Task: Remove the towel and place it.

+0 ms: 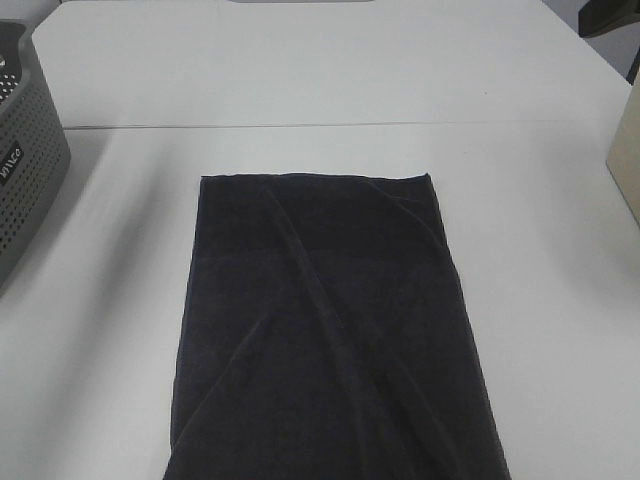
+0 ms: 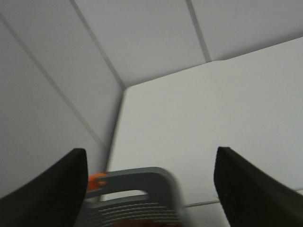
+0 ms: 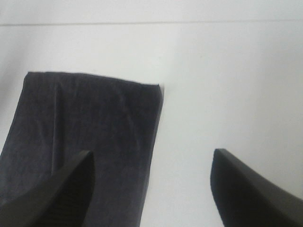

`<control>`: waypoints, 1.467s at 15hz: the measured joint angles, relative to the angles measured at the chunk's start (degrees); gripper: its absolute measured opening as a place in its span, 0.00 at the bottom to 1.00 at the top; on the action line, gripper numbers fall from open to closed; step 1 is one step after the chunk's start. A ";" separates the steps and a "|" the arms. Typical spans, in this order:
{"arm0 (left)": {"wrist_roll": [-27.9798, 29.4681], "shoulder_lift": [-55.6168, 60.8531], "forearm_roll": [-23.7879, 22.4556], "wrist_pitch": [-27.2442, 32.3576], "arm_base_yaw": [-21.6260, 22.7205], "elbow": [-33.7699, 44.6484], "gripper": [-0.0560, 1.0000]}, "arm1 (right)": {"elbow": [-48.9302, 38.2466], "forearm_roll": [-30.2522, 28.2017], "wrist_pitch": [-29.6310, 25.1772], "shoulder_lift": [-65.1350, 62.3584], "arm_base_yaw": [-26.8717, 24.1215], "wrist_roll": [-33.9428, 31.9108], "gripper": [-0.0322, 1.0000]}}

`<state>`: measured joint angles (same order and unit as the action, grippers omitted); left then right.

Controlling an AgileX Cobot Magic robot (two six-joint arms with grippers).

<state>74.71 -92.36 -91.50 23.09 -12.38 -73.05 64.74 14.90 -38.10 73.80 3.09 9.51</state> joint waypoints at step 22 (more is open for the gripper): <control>-98.20 -42.63 128.29 27.39 7.91 -40.28 0.72 | 47.90 21.89 -20.74 60.22 -8.54 20.68 0.68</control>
<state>-23.49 -134.99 36.78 50.48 -4.47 -113.33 112.64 36.78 -58.84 134.01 -5.44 30.19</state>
